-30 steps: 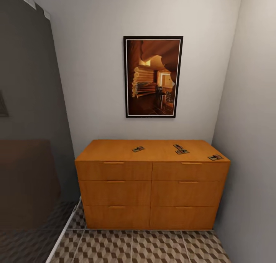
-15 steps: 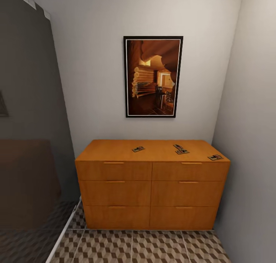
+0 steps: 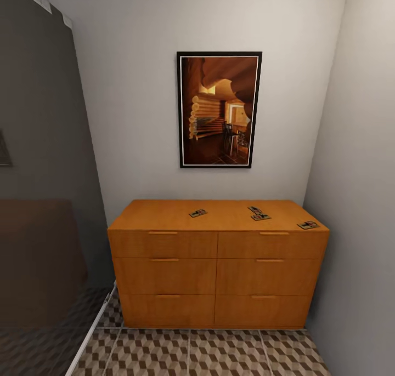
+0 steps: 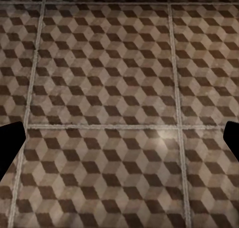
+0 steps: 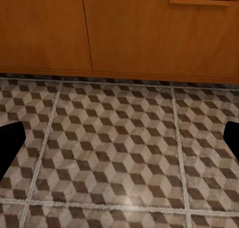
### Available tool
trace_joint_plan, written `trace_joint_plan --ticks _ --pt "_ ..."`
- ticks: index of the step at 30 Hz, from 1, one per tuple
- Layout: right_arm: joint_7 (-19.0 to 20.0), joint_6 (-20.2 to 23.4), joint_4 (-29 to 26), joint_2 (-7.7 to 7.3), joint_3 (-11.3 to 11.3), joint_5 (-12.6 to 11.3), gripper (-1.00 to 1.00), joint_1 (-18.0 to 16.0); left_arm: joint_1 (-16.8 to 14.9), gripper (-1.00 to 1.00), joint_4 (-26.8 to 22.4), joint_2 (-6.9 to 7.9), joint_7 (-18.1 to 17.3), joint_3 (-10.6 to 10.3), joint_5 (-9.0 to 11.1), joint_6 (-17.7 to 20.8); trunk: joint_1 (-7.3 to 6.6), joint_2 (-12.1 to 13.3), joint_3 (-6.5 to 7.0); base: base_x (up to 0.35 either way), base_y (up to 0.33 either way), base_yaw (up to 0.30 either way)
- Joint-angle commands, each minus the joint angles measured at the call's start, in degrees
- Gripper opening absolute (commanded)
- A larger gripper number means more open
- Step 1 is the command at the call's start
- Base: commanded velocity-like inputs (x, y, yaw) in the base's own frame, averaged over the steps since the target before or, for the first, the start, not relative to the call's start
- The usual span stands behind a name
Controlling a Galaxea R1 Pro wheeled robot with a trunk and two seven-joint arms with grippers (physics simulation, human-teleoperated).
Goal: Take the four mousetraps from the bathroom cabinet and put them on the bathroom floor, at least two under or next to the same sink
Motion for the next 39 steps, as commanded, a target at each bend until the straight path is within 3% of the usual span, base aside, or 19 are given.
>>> trace_joint_plan --ticks 1,39 --pt "-0.2 -0.1 0.0 0.0 0.0 0.3 1.0 0.0 0.0 1.0 0.0 0.0 0.1 0.0 0.0 -0.1 0.0 0.0 -0.05 0.0 0.0 0.0" --pt "-0.2 -0.1 0.0 0.0 0.1 0.3 1.0 0.0 0.0 1.0 0.1 0.05 0.1 0.0 0.0 -0.1 0.0 0.0 -0.05 0.0 0.0 0.0"
